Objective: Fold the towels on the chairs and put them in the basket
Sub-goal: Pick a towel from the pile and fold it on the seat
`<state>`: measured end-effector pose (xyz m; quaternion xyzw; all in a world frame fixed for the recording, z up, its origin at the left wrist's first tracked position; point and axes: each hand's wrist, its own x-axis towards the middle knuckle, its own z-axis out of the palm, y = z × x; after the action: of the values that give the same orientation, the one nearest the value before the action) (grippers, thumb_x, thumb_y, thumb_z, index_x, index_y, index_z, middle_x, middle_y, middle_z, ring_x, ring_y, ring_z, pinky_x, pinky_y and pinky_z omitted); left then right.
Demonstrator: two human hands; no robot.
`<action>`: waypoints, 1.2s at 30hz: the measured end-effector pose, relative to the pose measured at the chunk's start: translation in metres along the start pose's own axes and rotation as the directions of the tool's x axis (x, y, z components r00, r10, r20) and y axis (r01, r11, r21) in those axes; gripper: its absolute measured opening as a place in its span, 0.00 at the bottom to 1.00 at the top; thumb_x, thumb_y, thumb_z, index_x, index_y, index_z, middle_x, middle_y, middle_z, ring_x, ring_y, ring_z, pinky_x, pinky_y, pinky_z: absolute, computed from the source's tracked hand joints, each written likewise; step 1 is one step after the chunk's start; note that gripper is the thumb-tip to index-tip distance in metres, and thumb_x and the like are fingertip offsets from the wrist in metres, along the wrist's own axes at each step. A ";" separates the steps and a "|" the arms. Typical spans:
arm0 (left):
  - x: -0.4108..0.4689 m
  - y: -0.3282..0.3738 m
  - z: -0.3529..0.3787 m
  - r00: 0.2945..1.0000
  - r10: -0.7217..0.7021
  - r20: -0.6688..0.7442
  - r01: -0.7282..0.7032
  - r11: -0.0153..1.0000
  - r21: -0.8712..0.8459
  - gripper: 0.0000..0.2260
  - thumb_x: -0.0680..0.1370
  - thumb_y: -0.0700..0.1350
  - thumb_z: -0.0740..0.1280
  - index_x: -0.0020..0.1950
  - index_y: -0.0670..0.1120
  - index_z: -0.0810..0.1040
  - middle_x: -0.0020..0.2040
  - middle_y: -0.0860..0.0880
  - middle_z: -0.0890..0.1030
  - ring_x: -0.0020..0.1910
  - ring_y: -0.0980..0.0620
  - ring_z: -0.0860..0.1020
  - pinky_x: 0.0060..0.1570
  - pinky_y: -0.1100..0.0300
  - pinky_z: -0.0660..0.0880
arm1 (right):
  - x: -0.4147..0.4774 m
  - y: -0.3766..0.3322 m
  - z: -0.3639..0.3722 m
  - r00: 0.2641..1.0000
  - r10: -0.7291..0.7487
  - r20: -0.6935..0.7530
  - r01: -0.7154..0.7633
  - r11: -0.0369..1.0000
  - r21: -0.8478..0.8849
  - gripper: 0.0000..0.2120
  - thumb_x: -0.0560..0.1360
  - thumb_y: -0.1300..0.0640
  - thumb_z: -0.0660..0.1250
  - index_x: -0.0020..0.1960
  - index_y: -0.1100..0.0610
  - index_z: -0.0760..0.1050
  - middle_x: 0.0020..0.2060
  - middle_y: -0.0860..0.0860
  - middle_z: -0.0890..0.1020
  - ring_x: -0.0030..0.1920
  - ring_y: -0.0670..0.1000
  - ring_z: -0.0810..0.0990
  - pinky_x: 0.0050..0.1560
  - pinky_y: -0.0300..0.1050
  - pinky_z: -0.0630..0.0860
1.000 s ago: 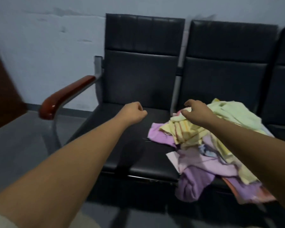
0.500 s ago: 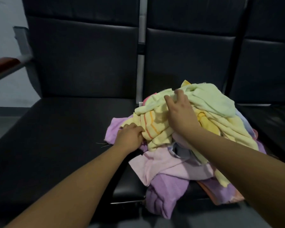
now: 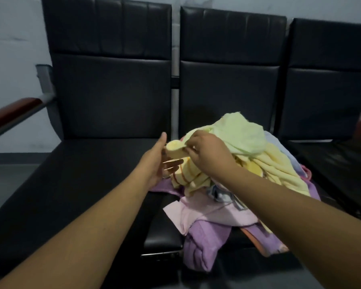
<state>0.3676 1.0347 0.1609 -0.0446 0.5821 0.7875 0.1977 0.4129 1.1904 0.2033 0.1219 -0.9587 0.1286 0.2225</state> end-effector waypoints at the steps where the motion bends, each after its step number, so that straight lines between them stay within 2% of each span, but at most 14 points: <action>1: -0.009 0.004 0.004 0.999 0.002 0.053 -0.001 1.000 -0.006 0.18 0.80 0.55 0.67 0.56 0.41 0.83 0.48 0.41 0.85 0.41 0.48 0.83 0.47 0.55 0.78 | -0.006 -0.007 0.000 0.999 -0.024 0.027 0.023 0.999 0.040 0.09 0.78 0.53 0.67 0.53 0.53 0.84 0.48 0.51 0.81 0.47 0.53 0.79 0.48 0.50 0.77; 4: -0.029 0.007 0.010 0.996 0.084 -0.012 -0.081 0.985 0.152 0.09 0.80 0.35 0.67 0.59 0.36 0.81 0.45 0.41 0.83 0.34 0.53 0.82 0.36 0.62 0.80 | -0.019 -0.019 -0.001 0.992 -0.031 0.123 0.016 0.992 0.125 0.09 0.78 0.55 0.67 0.54 0.54 0.84 0.51 0.51 0.82 0.49 0.52 0.79 0.52 0.52 0.78; 7: -0.038 0.007 0.002 0.988 0.093 -0.123 -0.068 0.979 0.194 0.09 0.81 0.33 0.63 0.57 0.38 0.81 0.48 0.40 0.84 0.42 0.47 0.83 0.43 0.54 0.82 | -0.031 -0.018 -0.005 0.988 0.038 0.149 -0.069 0.976 0.208 0.18 0.76 0.56 0.69 0.66 0.50 0.76 0.66 0.51 0.71 0.52 0.51 0.78 0.56 0.46 0.76; 10: -0.048 0.012 -0.018 0.976 0.098 -0.195 -0.069 0.986 0.153 0.11 0.80 0.31 0.59 0.50 0.39 0.80 0.47 0.40 0.83 0.44 0.44 0.82 0.49 0.48 0.80 | -0.037 -0.001 -0.009 0.960 0.221 0.170 -0.206 0.973 -0.104 0.34 0.75 0.59 0.67 0.77 0.45 0.59 0.74 0.54 0.57 0.50 0.56 0.78 0.46 0.46 0.75; 12: -0.062 0.017 -0.030 0.972 0.109 -0.208 -0.085 0.989 0.119 0.13 0.77 0.29 0.56 0.48 0.39 0.79 0.45 0.39 0.81 0.42 0.42 0.80 0.44 0.49 0.79 | -0.037 0.010 -0.007 0.932 0.320 0.168 -0.273 0.928 -0.254 0.26 0.77 0.59 0.64 0.74 0.49 0.66 0.69 0.57 0.66 0.51 0.58 0.79 0.41 0.47 0.74; 14: -0.075 0.018 -0.040 0.969 0.101 -0.226 -0.076 0.990 0.118 0.13 0.77 0.32 0.56 0.49 0.40 0.79 0.45 0.39 0.80 0.41 0.42 0.80 0.38 0.53 0.78 | -0.037 0.010 -0.001 0.899 0.348 0.267 -0.278 0.923 -0.266 0.13 0.79 0.55 0.63 0.62 0.54 0.77 0.54 0.55 0.78 0.50 0.57 0.81 0.41 0.46 0.74; 16: -0.085 0.016 -0.050 0.967 0.073 -0.246 -0.051 0.994 0.094 0.10 0.78 0.36 0.58 0.50 0.40 0.79 0.45 0.40 0.81 0.41 0.43 0.80 0.39 0.52 0.78 | -0.040 0.002 0.013 0.874 0.308 0.375 -0.267 0.951 -0.158 0.15 0.77 0.52 0.66 0.63 0.53 0.77 0.55 0.54 0.81 0.54 0.55 0.80 0.49 0.46 0.76; 20: -0.093 0.013 -0.072 0.988 0.059 -0.145 -0.030 0.981 0.191 0.08 0.77 0.40 0.60 0.44 0.41 0.78 0.38 0.43 0.78 0.35 0.47 0.79 0.35 0.53 0.78 | -0.042 -0.043 0.033 0.858 0.091 0.505 -0.192 0.970 0.152 0.35 0.70 0.50 0.77 0.74 0.52 0.67 0.65 0.52 0.76 0.63 0.54 0.75 0.60 0.46 0.73; 24: -0.097 0.014 -0.086 0.989 0.065 -0.131 -0.026 0.960 0.278 0.11 0.76 0.39 0.59 0.36 0.43 0.78 0.35 0.44 0.77 0.35 0.47 0.77 0.40 0.51 0.77 | -0.048 -0.072 0.064 0.901 0.077 0.427 -0.246 0.901 0.358 0.13 0.71 0.50 0.76 0.47 0.50 0.73 0.38 0.42 0.75 0.40 0.45 0.74 0.38 0.39 0.67; 26: -0.094 0.011 -0.093 0.977 0.070 -0.203 0.002 0.942 0.337 0.10 0.76 0.40 0.60 0.39 0.43 0.79 0.38 0.44 0.77 0.38 0.46 0.77 0.46 0.50 0.75 | -0.049 -0.071 0.073 0.922 0.123 0.368 -0.273 0.880 0.389 0.15 0.72 0.55 0.74 0.35 0.46 0.69 0.30 0.41 0.72 0.32 0.41 0.70 0.36 0.40 0.64; 28: -0.087 0.012 -0.101 0.944 0.089 -0.317 0.040 0.925 0.377 0.08 0.78 0.40 0.61 0.42 0.43 0.77 0.42 0.44 0.78 0.41 0.47 0.77 0.48 0.52 0.75 | -0.046 -0.067 0.073 0.934 0.161 0.320 -0.297 0.847 0.441 0.18 0.73 0.59 0.72 0.32 0.45 0.67 0.27 0.43 0.72 0.30 0.41 0.71 0.36 0.42 0.64; 31: -0.078 0.015 -0.124 0.871 0.179 -0.459 0.134 0.810 0.571 0.05 0.81 0.40 0.61 0.48 0.44 0.75 0.48 0.45 0.76 0.46 0.50 0.76 0.51 0.53 0.74 | -0.037 -0.065 0.060 0.941 0.286 0.182 -0.333 0.676 0.658 0.04 0.76 0.58 0.69 0.42 0.51 0.79 0.34 0.49 0.80 0.35 0.48 0.79 0.37 0.50 0.74; 34: -0.078 0.008 -0.139 0.853 0.344 -0.393 0.122 0.601 0.790 0.14 0.82 0.49 0.64 0.65 0.47 0.73 0.60 0.48 0.75 0.56 0.50 0.76 0.56 0.52 0.75 | -0.033 -0.078 0.051 0.937 0.288 0.195 -0.324 0.515 0.794 0.06 0.77 0.58 0.68 0.52 0.57 0.81 0.43 0.55 0.84 0.45 0.56 0.83 0.45 0.55 0.80; 36: -0.081 0.004 -0.133 0.920 0.297 -0.257 -0.042 0.725 0.688 0.21 0.81 0.60 0.62 0.66 0.48 0.74 0.64 0.48 0.78 0.59 0.51 0.77 0.61 0.51 0.74 | -0.032 -0.092 0.049 0.934 0.233 0.271 -0.343 0.374 0.862 0.05 0.77 0.59 0.68 0.52 0.55 0.81 0.45 0.55 0.85 0.47 0.57 0.84 0.47 0.57 0.81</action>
<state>0.4196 0.8885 0.1464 -0.0555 0.8526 0.5193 0.0199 0.4479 1.0949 0.1641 0.0587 -0.7573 0.6487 0.0473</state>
